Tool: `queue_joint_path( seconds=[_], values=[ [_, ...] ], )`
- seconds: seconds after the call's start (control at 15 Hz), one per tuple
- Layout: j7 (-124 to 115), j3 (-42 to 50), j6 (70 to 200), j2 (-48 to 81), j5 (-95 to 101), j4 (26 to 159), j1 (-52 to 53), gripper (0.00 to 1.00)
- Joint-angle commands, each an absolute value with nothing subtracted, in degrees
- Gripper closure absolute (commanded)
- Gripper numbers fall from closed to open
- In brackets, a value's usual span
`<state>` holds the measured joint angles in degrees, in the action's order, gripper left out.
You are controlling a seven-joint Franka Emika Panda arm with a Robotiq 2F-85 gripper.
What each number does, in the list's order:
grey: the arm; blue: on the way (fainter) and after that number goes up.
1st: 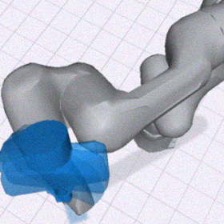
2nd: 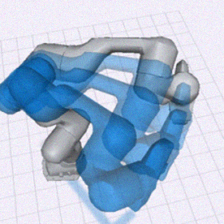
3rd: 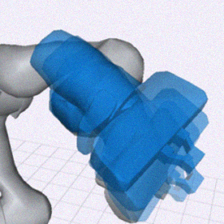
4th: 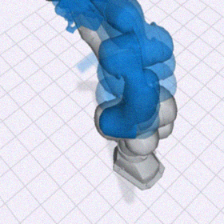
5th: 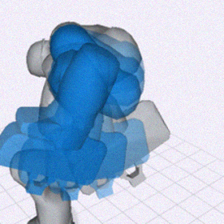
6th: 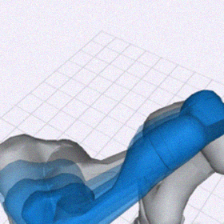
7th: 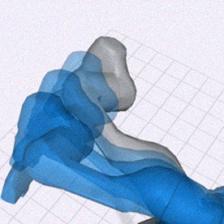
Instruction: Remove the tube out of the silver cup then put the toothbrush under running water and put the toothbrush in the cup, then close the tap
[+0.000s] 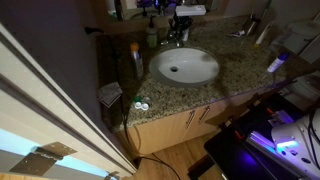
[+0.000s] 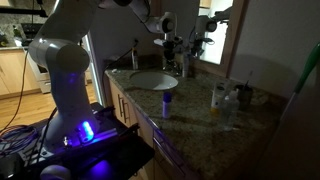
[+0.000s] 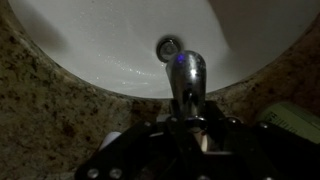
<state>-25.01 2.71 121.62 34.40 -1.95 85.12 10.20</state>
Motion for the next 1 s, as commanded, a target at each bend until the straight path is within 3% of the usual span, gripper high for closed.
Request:
queue_joint_path(
  seconds=[0.0,0.33,0.73,0.93],
  values=[
    [-19.88,2.09,112.33,32.85,-3.49,86.43,5.9,0.39],
    [-12.88,0.9,100.72,30.45,-5.72,85.83,3.11,0.03],
    [-1.79,0.53,83.03,24.73,-5.46,85.18,-0.42,0.0],
    [-3.44,1.02,83.48,25.71,-5.23,83.56,0.15,0.0]
  ],
)
